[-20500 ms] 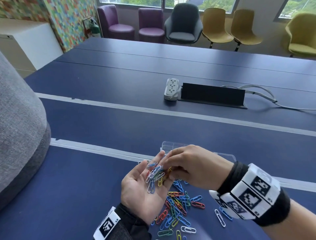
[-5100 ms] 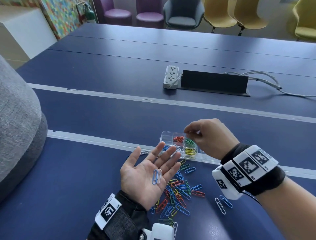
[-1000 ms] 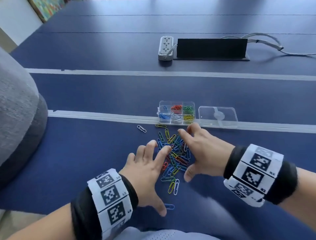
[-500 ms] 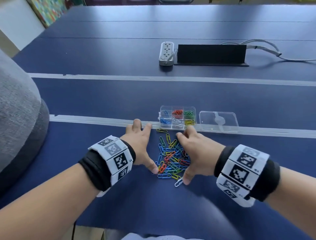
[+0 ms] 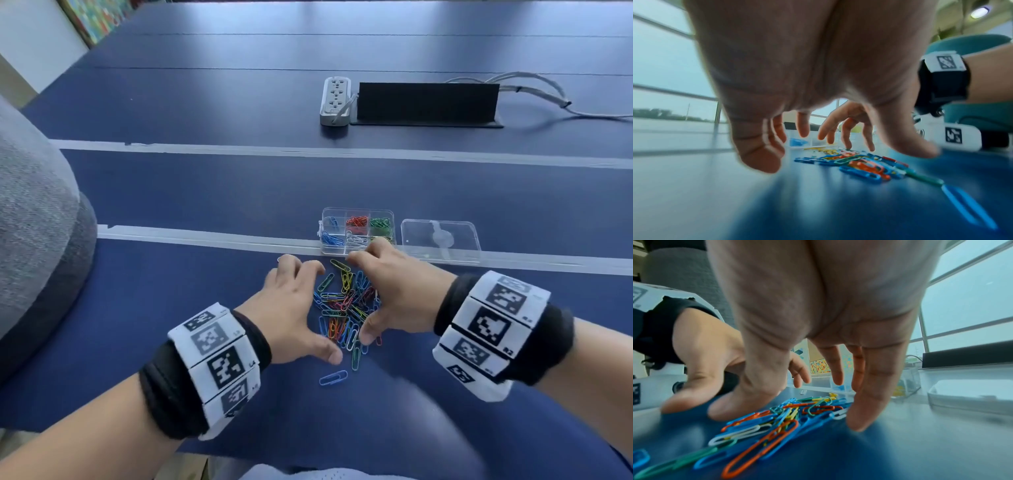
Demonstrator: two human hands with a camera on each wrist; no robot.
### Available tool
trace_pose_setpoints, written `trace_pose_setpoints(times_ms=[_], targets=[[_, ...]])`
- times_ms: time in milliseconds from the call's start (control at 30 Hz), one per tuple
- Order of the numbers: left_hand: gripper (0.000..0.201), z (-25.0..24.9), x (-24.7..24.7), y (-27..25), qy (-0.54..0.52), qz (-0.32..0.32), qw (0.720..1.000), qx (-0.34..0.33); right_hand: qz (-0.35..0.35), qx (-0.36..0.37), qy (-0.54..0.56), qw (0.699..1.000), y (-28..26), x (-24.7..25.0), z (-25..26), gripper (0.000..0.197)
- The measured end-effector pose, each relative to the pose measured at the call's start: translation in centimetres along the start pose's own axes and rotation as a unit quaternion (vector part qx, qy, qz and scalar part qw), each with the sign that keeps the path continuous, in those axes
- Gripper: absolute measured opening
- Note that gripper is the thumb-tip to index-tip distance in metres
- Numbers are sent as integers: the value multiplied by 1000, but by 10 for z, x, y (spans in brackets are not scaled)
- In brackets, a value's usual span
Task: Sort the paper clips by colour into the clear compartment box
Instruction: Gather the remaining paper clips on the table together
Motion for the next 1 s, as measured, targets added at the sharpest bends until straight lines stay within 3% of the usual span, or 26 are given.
trace_pose_setpoints(times_ms=[67,133,233,333,400,500,600,700,800,1000], targets=[[134,9,2,-1,85,5,996,14,3,21,-29,999,2,-1,7,111],[145,20,6,2,119,14,992,47,3,25,-62,998,2,-4,14,112],[144,23,3,2,85,53,993,60,3,32,-92,995,0,-10,24,100],[137,9,-8,-10,42,68,996,27,13,49,-68,996,-3,-14,28,91],[133,-2,-15,-20,18,60,998,4,19,53,-52,997,-7,-14,24,98],[136,-10,-22,-28,49,27,998,-16,21,42,-72,996,-15,-13,10,124],[139,-7,-20,-23,79,-4,997,16,34,27,-105,994,-15,-20,3,134],[127,-5,-14,-12,36,-13,998,52,17,14,-62,998,-6,-21,8,116],[101,-8,-8,-3,-2,-29,997,65,-2,-8,0,1000,1,-18,11,93],[50,-13,0,14,-36,-98,993,55,-18,-10,34,999,6,-22,19,69]])
Point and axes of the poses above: each hand's wrist, its own y-axis towards the middle knuckle, its own x-axis out of the back of the hand, z = x × y, the point moved 8 cm from there along y, towards the middle knuckle, and after that the axes turned 12 degrees about -z, right-handed, at the moved point
